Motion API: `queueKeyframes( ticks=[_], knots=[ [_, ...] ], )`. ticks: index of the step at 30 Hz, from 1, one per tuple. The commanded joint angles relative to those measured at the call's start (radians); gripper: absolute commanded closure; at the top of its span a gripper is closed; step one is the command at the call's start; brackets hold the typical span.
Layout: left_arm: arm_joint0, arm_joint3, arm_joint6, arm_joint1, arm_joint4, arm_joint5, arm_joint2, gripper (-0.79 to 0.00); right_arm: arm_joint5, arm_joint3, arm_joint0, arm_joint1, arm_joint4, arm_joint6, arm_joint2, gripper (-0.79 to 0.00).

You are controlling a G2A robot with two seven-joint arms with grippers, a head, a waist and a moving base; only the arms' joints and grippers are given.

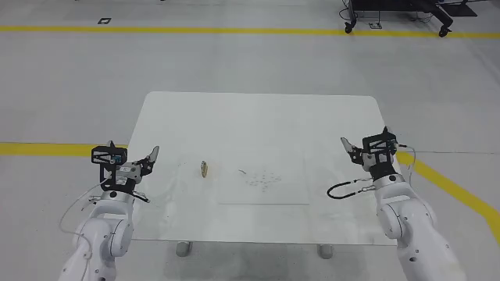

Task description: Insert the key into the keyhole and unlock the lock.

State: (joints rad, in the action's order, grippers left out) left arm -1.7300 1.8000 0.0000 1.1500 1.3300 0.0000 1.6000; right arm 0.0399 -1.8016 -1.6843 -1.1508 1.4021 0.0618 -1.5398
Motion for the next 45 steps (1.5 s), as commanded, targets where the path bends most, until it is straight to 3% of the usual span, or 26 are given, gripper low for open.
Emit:
queueKeyframes(
  ticks=[1,10,18,26,30,34,38,44,45],
  knots=[
    [0.000,0.000,0.000,0.000,0.000,0.000,0.000,-0.785,0.044,0.019,0.059,-0.002,0.046,0.060,0.057,-0.785],
    [0.000,0.000,0.000,0.000,0.000,0.000,0.000,-0.785,0.383,0.223,0.325,-0.016,0.127,0.158,0.286,-0.785],
    [0.000,0.000,0.000,0.000,0.000,0.000,0.000,-0.785,0.518,0.362,0.474,-0.044,0.253,0.150,0.494,-0.785],
    [0.000,0.000,0.000,0.000,0.000,0.000,0.000,-0.785,0.666,0.516,0.608,-0.080,0.212,0.053,0.630,-0.779],
    [0.000,0.000,0.000,0.000,0.000,0.000,0.000,-0.785,0.798,0.625,0.690,-0.104,0.141,0.011,0.690,-0.686],
    [0.000,0.000,0.000,0.000,0.000,0.000,0.000,-0.785,0.790,0.722,0.754,-0.136,0.115,0.003,0.749,-0.582],
    [0.000,0.000,0.000,0.000,0.000,0.000,0.000,-0.785,0.790,0.790,0.797,-0.163,0.099,-0.011,0.800,-0.397],
    [0.000,0.000,0.000,0.000,0.000,0.000,0.000,-0.785,0.761,0.869,0.838,-0.199,0.089,-0.036,0.855,-0.320],
    [0.000,0.000,0.000,0.000,0.000,0.000,0.000,-0.785,0.760,0.881,0.844,-0.203,0.089,-0.045,0.861,-0.277]
  ],
)
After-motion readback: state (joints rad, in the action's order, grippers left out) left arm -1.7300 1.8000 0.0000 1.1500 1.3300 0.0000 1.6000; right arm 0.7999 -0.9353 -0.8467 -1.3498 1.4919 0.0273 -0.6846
